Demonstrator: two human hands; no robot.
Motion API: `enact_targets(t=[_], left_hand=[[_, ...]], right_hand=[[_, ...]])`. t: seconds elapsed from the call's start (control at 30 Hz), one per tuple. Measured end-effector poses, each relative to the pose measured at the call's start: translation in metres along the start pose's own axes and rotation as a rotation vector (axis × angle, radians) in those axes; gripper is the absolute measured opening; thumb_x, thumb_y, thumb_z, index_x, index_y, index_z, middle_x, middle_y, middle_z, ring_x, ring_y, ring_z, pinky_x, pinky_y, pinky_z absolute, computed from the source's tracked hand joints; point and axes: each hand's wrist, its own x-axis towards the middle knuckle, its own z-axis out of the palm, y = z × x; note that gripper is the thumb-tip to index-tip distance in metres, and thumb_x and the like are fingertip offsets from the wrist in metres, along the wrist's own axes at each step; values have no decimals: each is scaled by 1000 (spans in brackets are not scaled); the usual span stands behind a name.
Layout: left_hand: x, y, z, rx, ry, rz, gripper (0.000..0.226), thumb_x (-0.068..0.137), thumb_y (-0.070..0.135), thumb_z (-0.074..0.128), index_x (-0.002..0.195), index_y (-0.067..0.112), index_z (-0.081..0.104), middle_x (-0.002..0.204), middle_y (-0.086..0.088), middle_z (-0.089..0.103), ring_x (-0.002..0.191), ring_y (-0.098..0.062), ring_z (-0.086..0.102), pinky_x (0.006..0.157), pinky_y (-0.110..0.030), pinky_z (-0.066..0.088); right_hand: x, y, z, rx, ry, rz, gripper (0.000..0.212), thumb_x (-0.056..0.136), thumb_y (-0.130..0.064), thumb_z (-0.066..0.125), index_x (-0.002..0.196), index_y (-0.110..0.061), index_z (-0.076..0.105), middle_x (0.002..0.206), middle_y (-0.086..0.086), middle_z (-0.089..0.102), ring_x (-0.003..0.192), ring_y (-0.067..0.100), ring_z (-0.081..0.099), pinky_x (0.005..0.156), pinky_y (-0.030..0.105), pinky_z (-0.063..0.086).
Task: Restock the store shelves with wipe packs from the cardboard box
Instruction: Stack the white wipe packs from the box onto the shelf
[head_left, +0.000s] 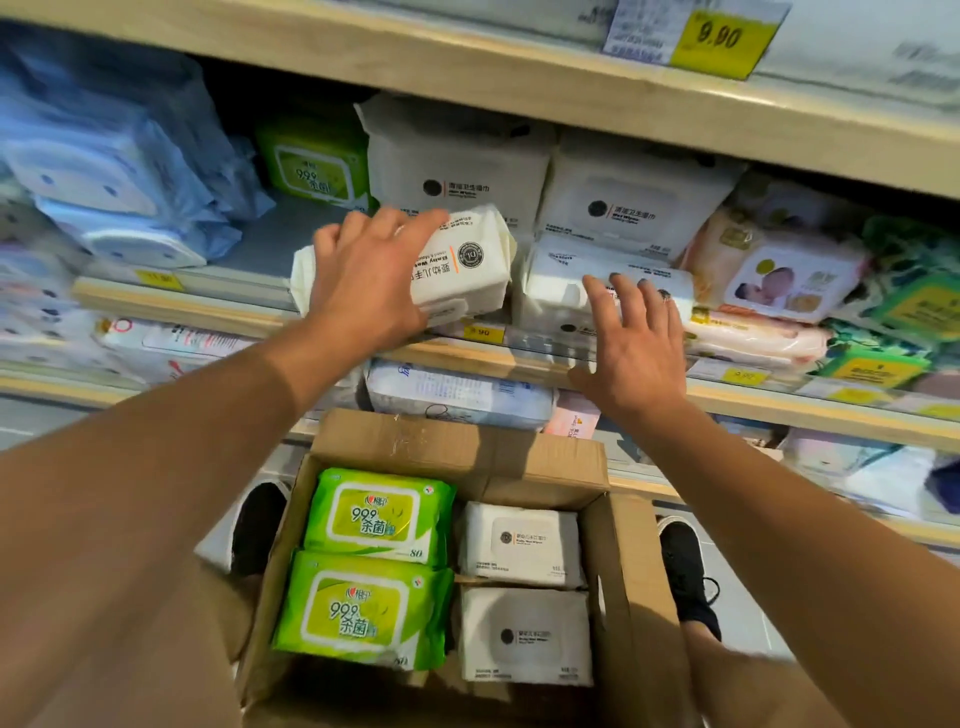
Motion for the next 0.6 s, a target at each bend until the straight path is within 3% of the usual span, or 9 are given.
enact_targets(t=[0.17, 0.3, 0.6], left_hand=[[39, -1, 1, 228, -55, 136, 86, 65, 32, 78, 138, 37, 33, 131, -6, 49, 117, -34, 42, 97, -45, 28], [58, 1, 21, 239, -162, 265, 94, 67, 33, 78, 143, 44, 24, 141, 0, 43, 127, -32, 38, 106, -47, 24], [73, -11, 43, 211, -105, 249, 94, 66, 32, 79, 143, 44, 26, 143, -1, 40, 127, -33, 36, 107, -45, 23]], right_hand=[[1, -1, 4, 43, -6, 19, 100, 77, -47, 74, 152, -30, 10, 159, 6, 13, 147, 32, 5, 120, 47, 6], [10, -2, 9, 76, 16, 14, 97, 76, -42, 75, 151, -28, 14, 158, 7, 17, 146, 32, 9, 120, 47, 6], [21, -3, 24, 116, 76, 24, 95, 70, -42, 76, 147, -24, 23, 151, 9, 27, 139, 35, 22, 117, 51, 15]])
